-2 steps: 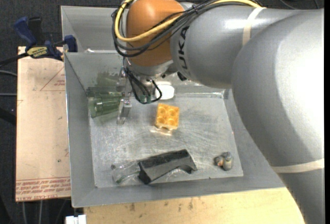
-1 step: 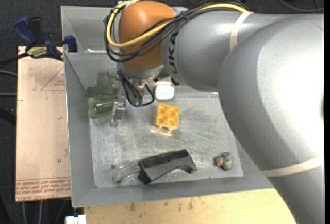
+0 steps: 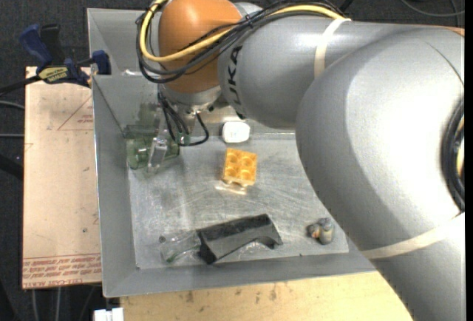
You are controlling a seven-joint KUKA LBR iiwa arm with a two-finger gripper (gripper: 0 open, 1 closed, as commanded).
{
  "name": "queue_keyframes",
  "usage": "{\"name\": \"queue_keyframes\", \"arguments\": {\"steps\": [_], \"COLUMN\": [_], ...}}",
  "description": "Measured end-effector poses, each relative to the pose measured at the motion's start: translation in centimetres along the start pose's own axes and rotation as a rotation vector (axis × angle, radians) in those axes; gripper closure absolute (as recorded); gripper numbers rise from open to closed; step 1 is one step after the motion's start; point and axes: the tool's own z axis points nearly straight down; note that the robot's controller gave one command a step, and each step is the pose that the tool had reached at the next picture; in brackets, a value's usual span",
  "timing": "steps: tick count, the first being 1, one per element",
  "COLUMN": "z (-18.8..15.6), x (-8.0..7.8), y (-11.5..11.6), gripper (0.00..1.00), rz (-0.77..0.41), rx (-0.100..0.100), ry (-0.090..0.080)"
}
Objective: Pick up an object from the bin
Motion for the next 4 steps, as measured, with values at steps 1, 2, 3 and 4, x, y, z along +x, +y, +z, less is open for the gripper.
{"name": "queue_keyframes", "arguments": {"steps": [1, 2, 3, 4], "z": [5.99, 5.58, 5.57, 5.47], "x": [1.43, 1.33, 1.33, 1.33], "y": [0.26, 0.28, 0.28, 0.27], "gripper": [0.0, 1.0, 1.0, 1.0], "rz": [0.162, 0.162, 0.162, 0.162], "rx": [-0.001, -0.001, -0.001, -0.001], "ry": [-0.004, -0.004, -0.004, -0.004]}}
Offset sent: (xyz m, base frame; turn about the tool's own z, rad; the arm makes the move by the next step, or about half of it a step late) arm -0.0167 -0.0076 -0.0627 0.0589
